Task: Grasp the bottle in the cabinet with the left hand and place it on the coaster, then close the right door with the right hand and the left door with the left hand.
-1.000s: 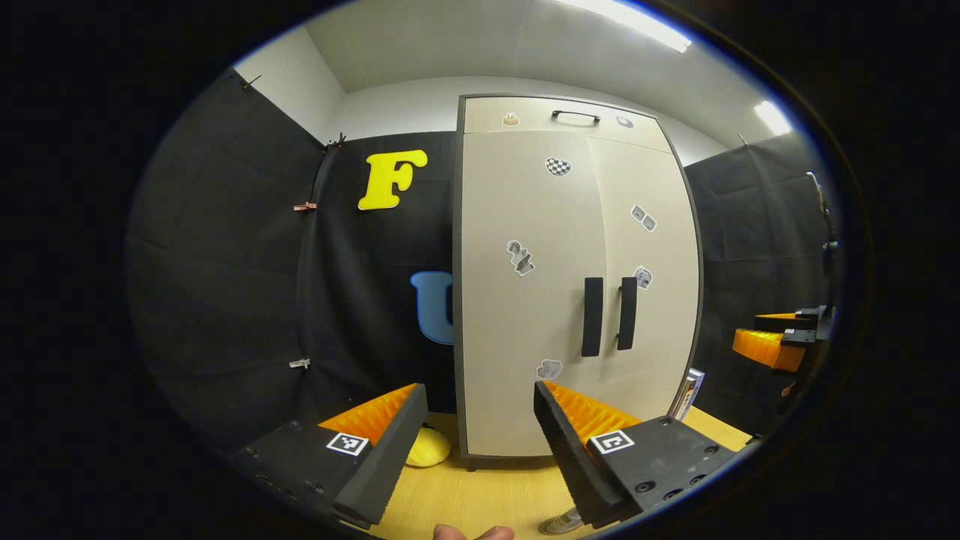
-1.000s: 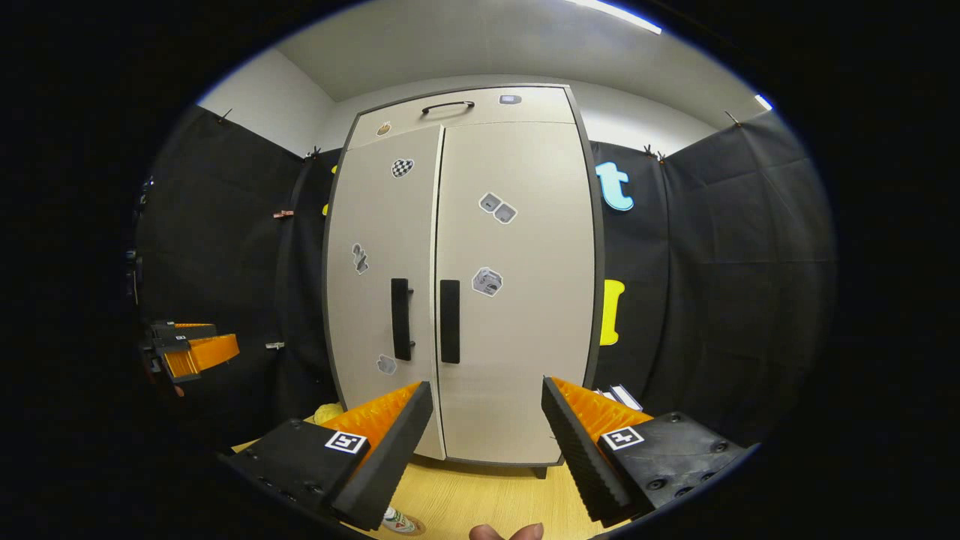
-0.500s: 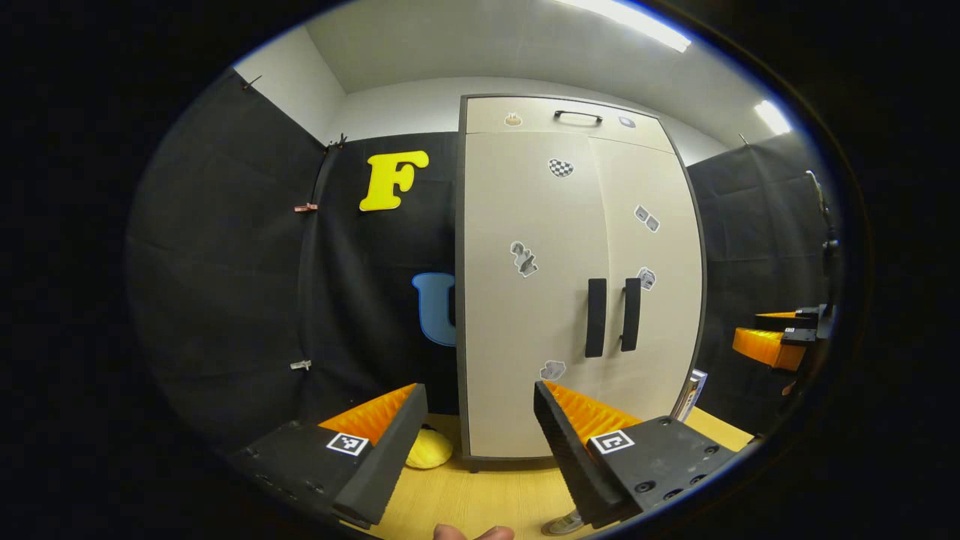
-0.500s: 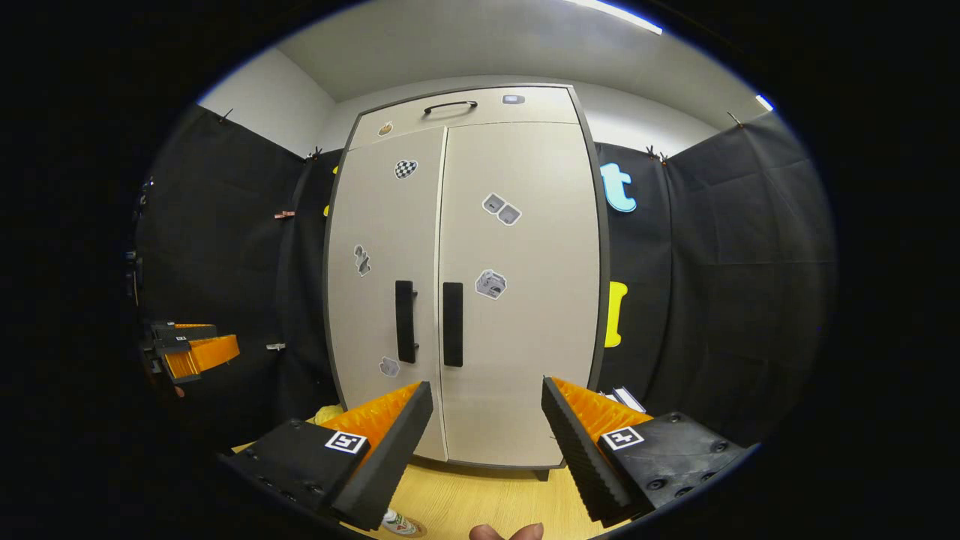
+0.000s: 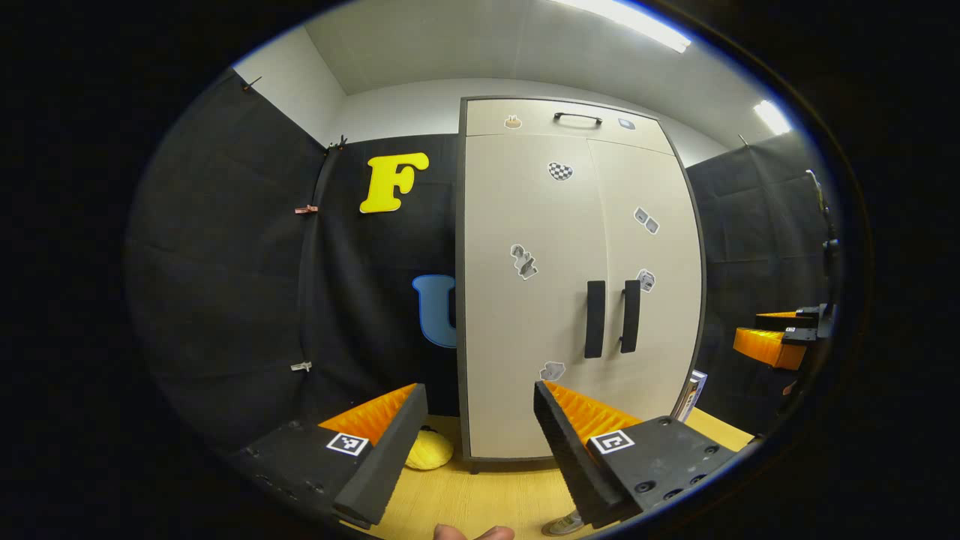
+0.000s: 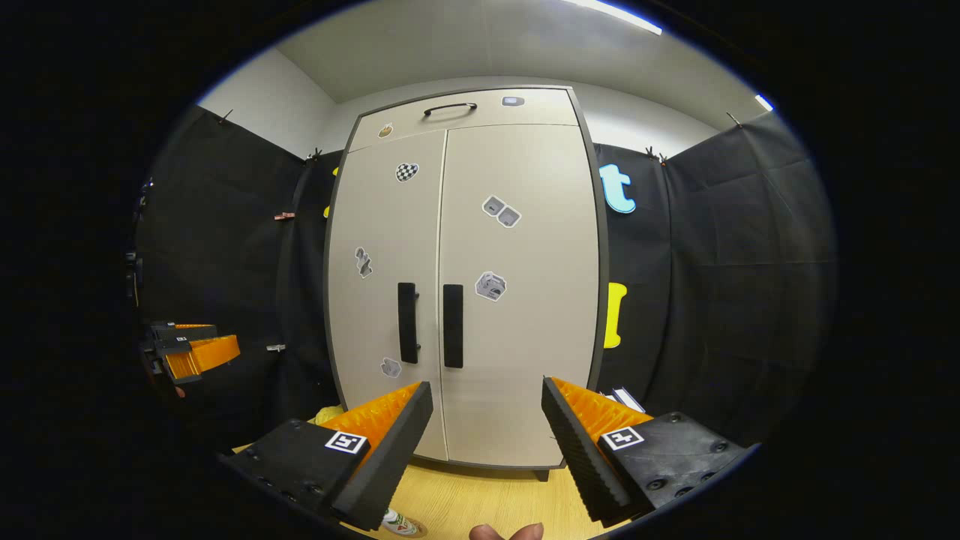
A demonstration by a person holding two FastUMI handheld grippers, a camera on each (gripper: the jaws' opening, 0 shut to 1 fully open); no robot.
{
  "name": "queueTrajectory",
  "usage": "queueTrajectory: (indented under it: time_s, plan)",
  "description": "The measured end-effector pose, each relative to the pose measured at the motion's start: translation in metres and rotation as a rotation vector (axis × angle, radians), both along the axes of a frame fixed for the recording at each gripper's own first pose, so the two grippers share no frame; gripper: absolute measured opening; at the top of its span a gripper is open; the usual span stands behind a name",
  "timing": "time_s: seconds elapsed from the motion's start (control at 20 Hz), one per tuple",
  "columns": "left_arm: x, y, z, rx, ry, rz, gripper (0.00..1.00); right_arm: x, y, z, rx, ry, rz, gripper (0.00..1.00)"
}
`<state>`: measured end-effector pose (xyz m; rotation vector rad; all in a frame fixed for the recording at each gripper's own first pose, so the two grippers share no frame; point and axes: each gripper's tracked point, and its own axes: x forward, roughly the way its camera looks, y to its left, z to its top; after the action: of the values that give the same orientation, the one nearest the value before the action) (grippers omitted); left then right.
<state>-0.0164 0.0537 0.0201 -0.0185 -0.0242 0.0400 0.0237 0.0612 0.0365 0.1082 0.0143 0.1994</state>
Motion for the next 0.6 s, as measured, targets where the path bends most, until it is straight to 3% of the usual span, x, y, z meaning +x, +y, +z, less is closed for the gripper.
queueTrajectory:
  time_s: [0.6]
  plan:
    - [-0.0079, 0.0001, 0.0025, 0.006, -0.005, 0.003, 0.92, -0.0072, -0.0008, 0.0039, 0.001, -0.009, 0.000, 0.97]
